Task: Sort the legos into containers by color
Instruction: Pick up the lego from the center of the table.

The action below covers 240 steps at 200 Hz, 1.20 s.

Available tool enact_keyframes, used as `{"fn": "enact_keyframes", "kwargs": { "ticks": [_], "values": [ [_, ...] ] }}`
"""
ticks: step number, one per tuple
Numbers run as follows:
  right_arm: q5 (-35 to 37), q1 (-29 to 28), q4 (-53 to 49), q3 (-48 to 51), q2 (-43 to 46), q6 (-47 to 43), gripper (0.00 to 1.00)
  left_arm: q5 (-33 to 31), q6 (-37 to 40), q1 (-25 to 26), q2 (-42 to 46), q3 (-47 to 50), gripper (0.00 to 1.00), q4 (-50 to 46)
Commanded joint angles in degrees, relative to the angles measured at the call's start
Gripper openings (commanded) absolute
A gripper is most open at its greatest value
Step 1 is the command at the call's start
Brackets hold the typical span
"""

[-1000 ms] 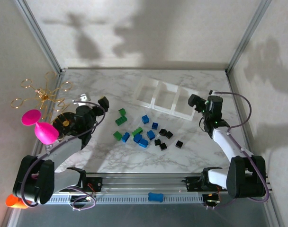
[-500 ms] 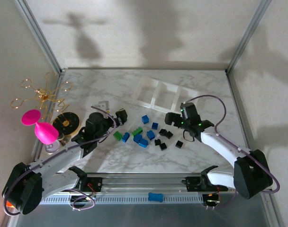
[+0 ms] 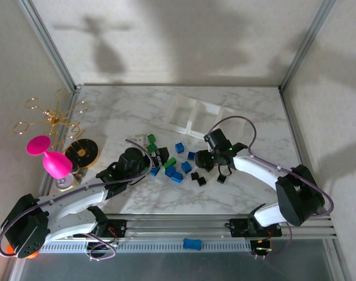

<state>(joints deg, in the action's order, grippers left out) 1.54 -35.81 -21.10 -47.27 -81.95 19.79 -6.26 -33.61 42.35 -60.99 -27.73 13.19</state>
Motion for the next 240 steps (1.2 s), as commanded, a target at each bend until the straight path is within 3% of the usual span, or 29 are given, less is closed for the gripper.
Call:
{"fn": "enact_keyframes", "kwargs": {
  "ticks": [1, 59, 133, 180, 240],
  "values": [
    [-1.5, -1.1, -1.7, -2.6, -2.4, -5.1, 0.78, -3.2, -2.0, 1.1, -1.0, -2.3, 1.0, -1.1],
    [-0.8, -2.3, -1.2, -6.1, -8.8, -8.2, 0.71, -4.6, -2.4, 2.1, -1.5, -3.8, 1.0, -3.9],
    [2.7, -7.4, -3.9, -6.3, -11.7, -9.2, 0.64, -6.0, -2.5, 2.1, 1.2, -3.8, 1.0, -6.0],
    [4.6, -7.6, -3.7, -6.7, -12.5, -8.6, 0.55, -5.9, -2.4, 2.2, 1.2, -3.7, 0.99, -6.0],
    [5.8, -7.8, -3.8, -8.3, -15.0, -8.5, 0.54, -6.5, -1.9, 2.2, 1.3, -3.9, 1.0, -6.3]
  ]
}}
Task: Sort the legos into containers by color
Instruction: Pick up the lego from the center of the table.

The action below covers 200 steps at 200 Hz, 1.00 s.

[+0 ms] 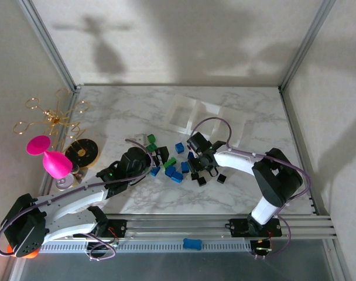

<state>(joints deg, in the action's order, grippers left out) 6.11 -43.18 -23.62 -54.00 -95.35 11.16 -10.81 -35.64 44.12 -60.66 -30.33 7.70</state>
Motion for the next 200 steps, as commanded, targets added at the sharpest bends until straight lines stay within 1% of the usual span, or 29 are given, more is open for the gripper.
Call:
{"fn": "enact_keyframes", "kwargs": {
  "ticks": [1, 52, 96, 157, 200],
  "values": [
    [1.2, -0.5, -1.3, -1.5, -1.6, 0.1, 0.54, -1.9, 0.1, 0.4, 0.9, -1.3, 1.0, -0.8],
    [1.7, -0.7, -1.9, -2.0, -2.6, 0.3, 0.48, -1.8, 0.2, 0.5, 0.8, -1.8, 0.99, -1.2],
    [2.6, -0.6, -2.2, -1.4, -1.2, 1.2, 0.38, -1.9, 0.2, 0.4, 0.9, -1.9, 1.0, -1.3],
    [3.2, -0.6, -2.2, -2.5, 2.7, 3.3, 0.34, -1.2, 0.5, 0.4, 1.6, -3.6, 1.0, -2.6],
    [5.9, 0.9, -3.7, -4.0, 5.1, 5.7, 0.3, 0.4, 0.9, 0.4, 1.9, -4.9, 1.0, -1.8]
  ]
}}
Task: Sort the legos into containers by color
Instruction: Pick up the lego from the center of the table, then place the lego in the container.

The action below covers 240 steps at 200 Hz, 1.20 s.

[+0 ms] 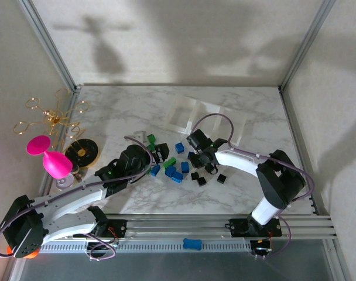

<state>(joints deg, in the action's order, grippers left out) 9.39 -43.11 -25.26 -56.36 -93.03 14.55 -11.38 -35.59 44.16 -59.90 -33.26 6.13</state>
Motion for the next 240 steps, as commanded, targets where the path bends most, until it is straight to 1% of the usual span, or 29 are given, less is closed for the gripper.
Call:
{"fn": "enact_keyframes", "kwargs": {
  "ticks": [1, 30, 33, 59, 76, 106, 125, 147, 183, 223, 240],
  "values": [
    [2.6, 0.9, -2.0, -1.6, 2.8, 2.3, 0.3, 1.0, 0.9, 0.4, 1.1, -2.0, 1.0, -0.1],
    [3.0, 3.0, -1.4, -1.6, 6.3, 3.5, 0.29, 2.2, 1.6, 0.4, -0.7, -3.9, 1.0, -0.2],
    [3.1, 4.6, -1.4, -1.8, 6.6, 3.7, 0.28, 2.4, 1.6, 0.4, -0.8, -4.2, 1.0, -0.2],
    [5.0, 8.7, -1.0, -2.5, 8.8, 3.8, 0.28, 4.1, 1.5, 0.5, -3.3, -5.4, 1.0, 1.1],
    [5.6, 12.5, 0.4, -2.6, 9.7, 4.0, 0.28, 4.9, 1.4, 0.7, -4.8, -6.1, 0.99, 2.4],
    [6.9, 19.1, 4.8, -2.7, 10.0, 4.5, 0.27, 5.9, 1.8, 0.8, -8.8, -8.6, 1.0, 3.6],
    [7.0, 22.0, 7.7, -3.4, 8.8, 4.8, 0.27, 6.9, 1.7, 0.8, -10.8, -9.6, 1.0, 4.8],
    [7.5, 22.8, 10.2, -5.7, 5.5, 4.2, 0.27, 7.2, 1.8, 1.0, -12.4, -10.4, 1.0, 5.8],
    [10.9, 24.0, 11.7, -10.7, -2.0, 3.9, 0.27, 6.8, 1.8, 1.0, -14.2, -11.4, 1.0, 7.1],
    [12.0, 25.2, 13.6, -11.8, -6.8, 4.1, 0.26, 6.6, 2.0, 1.0, -15.5, -12.2, 0.99, 7.7],
    [11.6, 25.7, 14.7, -11.6, -8.2, 3.9, 0.28, 6.6, 2.0, 1.0, -15.9, -12.3, 1.0, 7.9]
  ]
}}
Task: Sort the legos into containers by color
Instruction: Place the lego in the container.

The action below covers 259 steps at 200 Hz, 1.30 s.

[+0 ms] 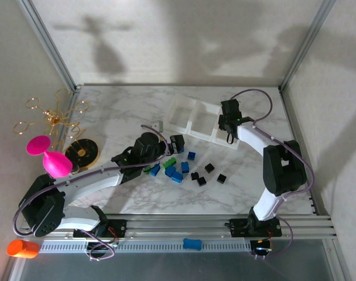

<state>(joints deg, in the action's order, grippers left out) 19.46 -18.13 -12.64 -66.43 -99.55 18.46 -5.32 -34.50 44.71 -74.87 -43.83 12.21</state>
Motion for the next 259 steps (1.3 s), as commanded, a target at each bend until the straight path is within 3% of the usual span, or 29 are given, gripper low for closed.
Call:
{"fn": "enact_keyframes", "kwargs": {
  "ticks": [1, 72, 139, 197, 259],
  "values": [
    [1.5, 0.7, 2.2, -1.6, -1.7, 0.0, 0.28, 0.6, 0.9, 0.5, -0.9, -1.7, 1.0, 1.8],
    [2.2, 1.2, 1.7, -2.0, -1.6, -1.0, 0.42, 0.3, 1.4, 0.5, -0.8, -2.0, 1.0, 1.2],
    [-0.7, 1.0, -0.9, -1.8, 4.0, -0.6, 0.47, 0.4, 1.9, 0.5, 0.8, -2.6, 1.0, 0.1],
    [-5.2, -2.4, -6.4, 3.7, 12.7, 3.2, 0.57, 1.4, 0.6, 0.6, 4.5, -0.3, 1.0, -1.5],
    [-3.9, -10.2, -15.8, 15.1, 24.3, 14.0, 0.64, 2.0, -2.0, 2.3, 9.1, 4.7, 0.99, -3.5]
  ]
}}
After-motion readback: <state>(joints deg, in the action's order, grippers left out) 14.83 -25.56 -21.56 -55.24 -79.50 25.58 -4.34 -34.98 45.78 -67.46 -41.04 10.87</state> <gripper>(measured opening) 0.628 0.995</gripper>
